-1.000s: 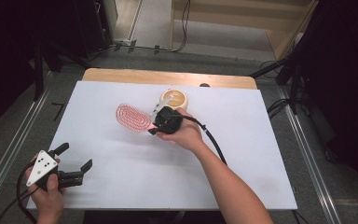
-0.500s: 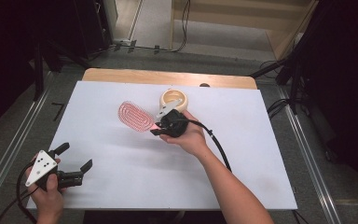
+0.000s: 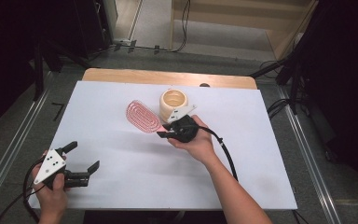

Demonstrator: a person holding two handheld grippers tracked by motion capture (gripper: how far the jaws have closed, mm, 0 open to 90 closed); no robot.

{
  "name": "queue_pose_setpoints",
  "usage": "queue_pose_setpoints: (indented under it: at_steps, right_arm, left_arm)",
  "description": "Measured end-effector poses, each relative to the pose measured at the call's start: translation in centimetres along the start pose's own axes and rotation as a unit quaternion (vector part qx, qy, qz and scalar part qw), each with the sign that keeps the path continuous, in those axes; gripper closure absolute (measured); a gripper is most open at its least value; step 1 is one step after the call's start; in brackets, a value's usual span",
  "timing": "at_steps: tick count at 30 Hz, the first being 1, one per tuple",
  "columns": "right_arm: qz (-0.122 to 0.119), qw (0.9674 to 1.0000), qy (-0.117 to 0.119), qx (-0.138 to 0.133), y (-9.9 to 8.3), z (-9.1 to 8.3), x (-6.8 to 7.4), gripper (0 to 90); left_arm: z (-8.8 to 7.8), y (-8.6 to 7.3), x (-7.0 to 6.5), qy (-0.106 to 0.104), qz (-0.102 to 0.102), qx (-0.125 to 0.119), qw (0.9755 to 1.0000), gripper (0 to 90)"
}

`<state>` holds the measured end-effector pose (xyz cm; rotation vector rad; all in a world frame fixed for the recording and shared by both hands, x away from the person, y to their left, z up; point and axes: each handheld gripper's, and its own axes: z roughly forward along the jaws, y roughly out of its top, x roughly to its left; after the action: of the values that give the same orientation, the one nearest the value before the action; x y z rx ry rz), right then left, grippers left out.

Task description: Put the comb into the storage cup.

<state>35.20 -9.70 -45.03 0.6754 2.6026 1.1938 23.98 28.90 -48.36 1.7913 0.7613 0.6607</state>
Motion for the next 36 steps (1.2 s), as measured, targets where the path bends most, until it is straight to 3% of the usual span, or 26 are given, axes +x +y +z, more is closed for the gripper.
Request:
queue_pose_setpoints:
  at_steps: [2,6,11,12,16,20,24,29,30,36]
  right_arm:
    - [0.003,1.0000,0.000,-0.004,-0.1,-0.2,0.1,68.0]
    - [0.004,0.9999,-0.004,-0.015,-0.5,-1.2,0.6,68.0]
    - [0.013,0.9996,-0.007,-0.025,-1.3,-2.0,0.7,68.0]
    - [0.017,0.9994,-0.008,-0.027,-1.6,-2.2,0.7,68.0]
    - [0.026,0.9990,-0.012,-0.034,-2.4,-2.8,0.6,68.0]
    - [0.030,0.9985,-0.016,-0.044,-3.2,-3.4,0.6,68.0]
    - [0.036,0.9979,-0.020,-0.050,-4.0,-3.8,0.6,68.0]
    - [0.040,0.9976,-0.025,-0.052,-4.9,-4.3,0.6,68.0]
    - [0.040,0.9974,-0.027,-0.053,-5.1,-4.4,0.6,68.0]
    - [0.051,0.9962,-0.032,-0.063,-6.1,-4.9,0.6,68.0]
  left_arm:
    - [0.1,0.3,-0.3,0.001,-0.002,-0.004,1.0000,11.5]
    - [0.4,1.0,-0.8,-0.003,-0.001,-0.008,1.0000,12.8]
    - [0.9,1.4,-1.3,-0.005,-0.003,-0.011,0.9999,10.8]
    - [1.2,1.7,-1.4,-0.017,-0.008,-0.011,0.9998,9.9]
    - [1.8,2.1,-1.9,-0.020,-0.008,-0.010,0.9997,9.8]
    - [2.5,2.5,-2.2,-0.039,-0.016,-0.016,0.9990,1.2]
    - [3.0,3.0,-2.3,-0.048,-0.030,-0.024,0.9981,1.1]
    - [3.4,3.7,-2.6,-0.048,-0.030,-0.030,0.9979,0.0]
    - [3.8,4.0,-2.8,-0.061,-0.030,-0.028,0.9973,0.0]
    - [4.9,4.6,-3.4,-0.074,-0.030,-0.027,0.9965,0.0]
